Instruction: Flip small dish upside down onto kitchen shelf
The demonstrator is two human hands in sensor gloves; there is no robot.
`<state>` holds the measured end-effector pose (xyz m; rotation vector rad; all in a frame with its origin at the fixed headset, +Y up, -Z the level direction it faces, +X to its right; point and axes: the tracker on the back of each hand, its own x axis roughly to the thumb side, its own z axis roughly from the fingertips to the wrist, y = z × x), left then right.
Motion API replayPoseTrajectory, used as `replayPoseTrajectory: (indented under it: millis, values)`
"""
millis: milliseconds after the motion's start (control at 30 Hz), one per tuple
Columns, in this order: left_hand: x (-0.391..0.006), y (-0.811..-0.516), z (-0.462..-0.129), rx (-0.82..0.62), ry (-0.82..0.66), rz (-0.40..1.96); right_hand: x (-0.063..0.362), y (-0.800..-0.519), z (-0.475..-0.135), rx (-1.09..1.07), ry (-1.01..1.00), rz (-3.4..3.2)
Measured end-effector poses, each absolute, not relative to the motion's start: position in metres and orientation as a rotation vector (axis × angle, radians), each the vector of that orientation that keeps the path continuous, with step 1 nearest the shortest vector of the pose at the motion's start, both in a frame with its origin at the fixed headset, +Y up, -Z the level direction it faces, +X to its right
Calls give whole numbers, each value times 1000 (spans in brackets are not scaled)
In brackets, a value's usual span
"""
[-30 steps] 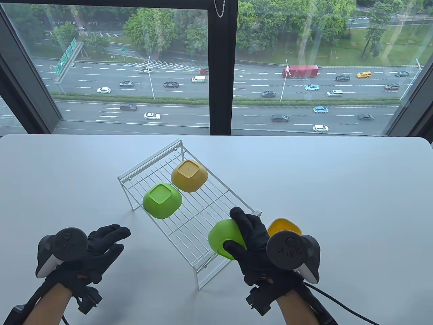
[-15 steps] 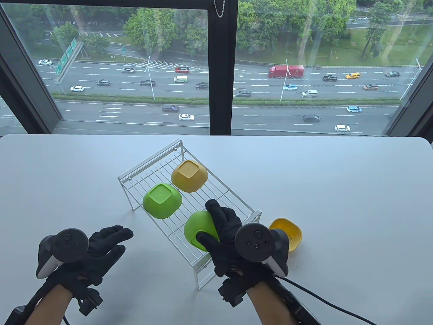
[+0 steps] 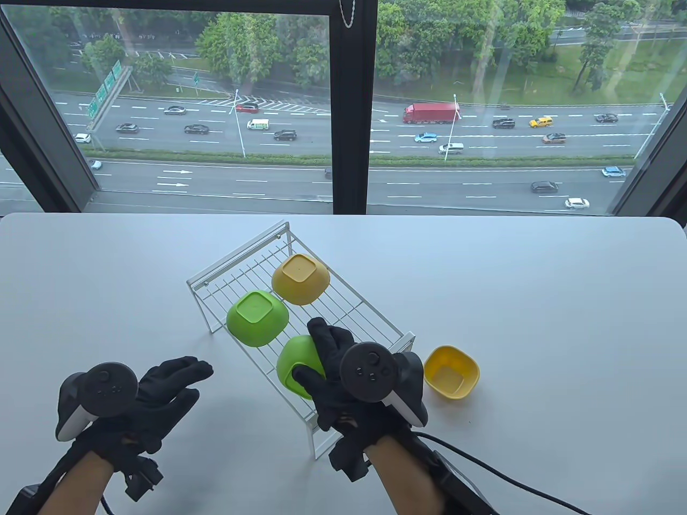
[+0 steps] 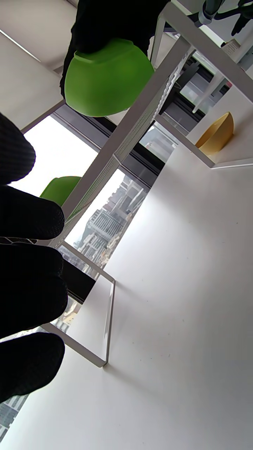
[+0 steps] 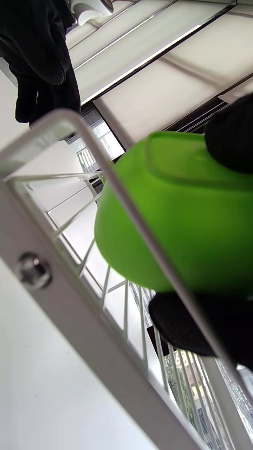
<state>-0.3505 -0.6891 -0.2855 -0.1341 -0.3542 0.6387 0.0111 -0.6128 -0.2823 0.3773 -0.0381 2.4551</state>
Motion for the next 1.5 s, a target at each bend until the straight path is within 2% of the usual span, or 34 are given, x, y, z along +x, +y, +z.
replayPoseTrajectory:
  millis: [500,633,700,867,1200,1267,1300,1367,1500]
  values:
    - [-353,-689,-289,-153,-347,664,6,-617,-289,348,38,2478]
    - [-353,-688,-288,-154,-351,662,6,-623,-291,288,22,2485]
    - [-354,-687,-288,-147,-351,669,6,-625,-293,313,-60,2477]
    - [-354,-687,-288,-161,-345,666,10,-628,-297,308,110,2360]
    - [-352,-689,-289,-185,-345,666,-14,-630,-285,257,5,2649]
    - [-352,-690,-289,-185,-349,665,-16,-634,-283,210,-92,2729]
    - [-351,-690,-289,-188,-351,664,-17,-632,-284,252,-136,2720]
    - [-351,-690,-289,-192,-354,662,-17,-632,-284,227,-25,2700]
    - [-351,-690,-289,-192,-356,666,-16,-632,-285,234,-77,2704]
